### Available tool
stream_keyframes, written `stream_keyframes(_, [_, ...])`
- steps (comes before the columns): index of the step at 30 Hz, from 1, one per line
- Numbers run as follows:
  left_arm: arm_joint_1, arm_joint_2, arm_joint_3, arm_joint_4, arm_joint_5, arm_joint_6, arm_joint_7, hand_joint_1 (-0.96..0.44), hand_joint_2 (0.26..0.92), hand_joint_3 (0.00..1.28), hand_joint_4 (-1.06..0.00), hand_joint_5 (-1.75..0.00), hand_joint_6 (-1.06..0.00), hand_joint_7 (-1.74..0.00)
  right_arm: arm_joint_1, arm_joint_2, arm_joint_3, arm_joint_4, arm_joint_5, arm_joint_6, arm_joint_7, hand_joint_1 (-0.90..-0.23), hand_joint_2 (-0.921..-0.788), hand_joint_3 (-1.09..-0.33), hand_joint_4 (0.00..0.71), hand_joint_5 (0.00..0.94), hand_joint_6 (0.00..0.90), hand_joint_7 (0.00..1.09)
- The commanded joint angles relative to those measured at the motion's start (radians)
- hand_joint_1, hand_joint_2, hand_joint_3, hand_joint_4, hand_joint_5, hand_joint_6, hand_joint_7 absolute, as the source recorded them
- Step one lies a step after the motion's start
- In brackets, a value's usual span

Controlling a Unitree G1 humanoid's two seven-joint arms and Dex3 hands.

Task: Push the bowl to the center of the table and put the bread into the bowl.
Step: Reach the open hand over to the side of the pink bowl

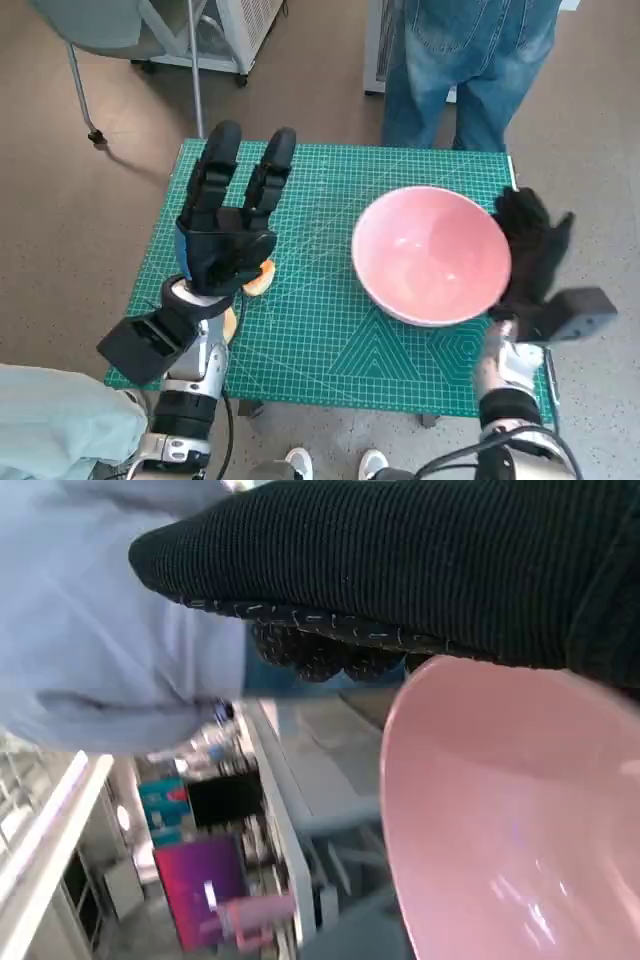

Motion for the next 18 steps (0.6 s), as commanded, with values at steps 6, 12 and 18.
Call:
stream_keyframes(6, [0.027, 0.025, 0.010, -0.041, -0.006, 0.020, -0.004, 0.01, 0.921, 0.24, -0.28, 0.00, -0.42, 0.00, -0.063, 0.039, -0.027, 0.051, 0.039, 0.106, 0.048, -0.467, -0.921, -0.866, 0.207, 0.004, 0.066, 0.48])
stream_keyframes(12, [0.040, 0.034, 0.016, -0.060, -0.006, 0.025, 0.000, 0.01, 0.921, 0.24, -0.28, 0.00, -0.42, 0.00, -0.106, 0.061, -0.036, 0.061, 0.043, 0.127, 0.059, -0.490, -0.921, -0.842, 0.214, 0.004, 0.094, 0.44])
stream_keyframes(18, [0.050, 0.037, 0.020, -0.070, -0.004, 0.025, 0.007, 0.01, 0.921, 0.24, -0.28, 0.00, -0.42, 0.00, -0.141, 0.085, -0.038, 0.071, 0.038, 0.135, 0.059, -0.500, -0.921, -0.829, 0.217, 0.004, 0.110, 0.42])
